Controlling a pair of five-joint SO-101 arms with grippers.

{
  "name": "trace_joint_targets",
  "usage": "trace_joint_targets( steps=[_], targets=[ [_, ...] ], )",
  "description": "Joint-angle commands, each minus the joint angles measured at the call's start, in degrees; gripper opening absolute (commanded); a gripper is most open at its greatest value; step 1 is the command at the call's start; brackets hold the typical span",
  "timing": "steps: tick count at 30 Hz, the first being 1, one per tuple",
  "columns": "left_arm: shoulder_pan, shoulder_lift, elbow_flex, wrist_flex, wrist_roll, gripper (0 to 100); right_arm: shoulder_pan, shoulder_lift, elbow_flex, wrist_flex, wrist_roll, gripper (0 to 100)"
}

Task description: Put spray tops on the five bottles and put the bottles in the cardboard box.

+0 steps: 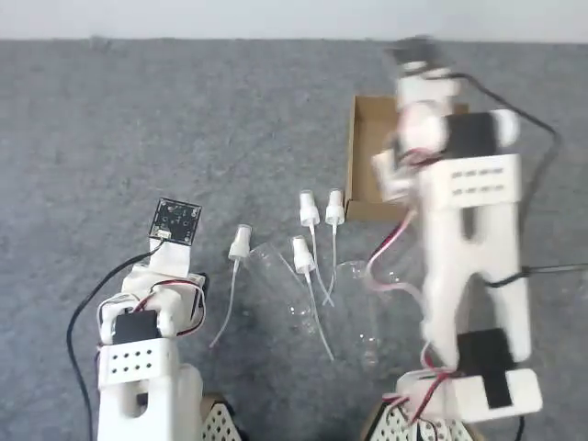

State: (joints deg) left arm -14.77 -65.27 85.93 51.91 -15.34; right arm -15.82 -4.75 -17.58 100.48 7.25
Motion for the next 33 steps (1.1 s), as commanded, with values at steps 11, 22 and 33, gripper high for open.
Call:
trace_joint_targets(
  steps=[11, 22, 33],
  targets=[
    [0.18, -1.49, 0.22, -1.93, -0.53, 18, -17.8, 14.73, -0.26, -19.3, -11.25, 0.6],
    [0.18, -1.49, 0.22, -1.93, -0.53, 18, -18.59, 30.81, -0.35, -32.66, -15.91, 0.6],
    [0.18, -1.49, 0.22, -1.93, -0.53, 18, -19.12, 33.89, -0.35, -32.22, -15.82, 5.3]
  ],
)
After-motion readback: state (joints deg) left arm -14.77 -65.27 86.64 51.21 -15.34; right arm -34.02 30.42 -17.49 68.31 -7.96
